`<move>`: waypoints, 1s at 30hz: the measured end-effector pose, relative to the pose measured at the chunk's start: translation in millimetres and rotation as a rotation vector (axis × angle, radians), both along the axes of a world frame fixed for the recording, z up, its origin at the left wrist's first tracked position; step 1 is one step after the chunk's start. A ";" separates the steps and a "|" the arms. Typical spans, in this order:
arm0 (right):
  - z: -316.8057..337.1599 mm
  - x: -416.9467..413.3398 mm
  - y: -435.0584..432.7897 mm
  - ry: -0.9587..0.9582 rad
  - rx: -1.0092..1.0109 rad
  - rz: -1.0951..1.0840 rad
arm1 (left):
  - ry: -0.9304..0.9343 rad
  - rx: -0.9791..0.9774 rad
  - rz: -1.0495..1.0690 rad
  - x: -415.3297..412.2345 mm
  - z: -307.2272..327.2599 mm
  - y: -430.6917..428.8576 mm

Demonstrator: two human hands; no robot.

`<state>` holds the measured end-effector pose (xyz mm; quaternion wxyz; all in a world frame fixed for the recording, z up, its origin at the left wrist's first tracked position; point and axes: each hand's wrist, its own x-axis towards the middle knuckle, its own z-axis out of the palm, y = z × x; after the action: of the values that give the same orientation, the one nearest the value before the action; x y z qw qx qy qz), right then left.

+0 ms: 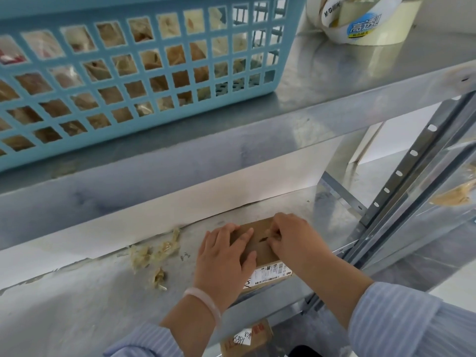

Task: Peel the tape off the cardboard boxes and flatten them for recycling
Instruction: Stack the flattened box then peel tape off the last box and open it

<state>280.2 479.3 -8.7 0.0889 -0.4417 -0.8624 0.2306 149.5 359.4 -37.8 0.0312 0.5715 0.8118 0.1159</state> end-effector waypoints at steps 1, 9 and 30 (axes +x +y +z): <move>1.0 3.0 3.1 0.019 0.015 -0.035 | -0.004 0.003 -0.003 -0.7 0.1 -0.2; -1.2 31.8 20.2 0.033 0.135 0.028 | 0.010 0.036 -0.020 0.1 0.2 0.1; -7.3 35.9 15.1 0.204 -0.115 -0.219 | 0.124 -0.118 -0.179 9.6 -3.4 25.5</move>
<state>316.1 494.4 -16.1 0.1749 -0.5116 -0.7811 0.3123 159.1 384.8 -41.2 0.0248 0.6450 0.7633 0.0294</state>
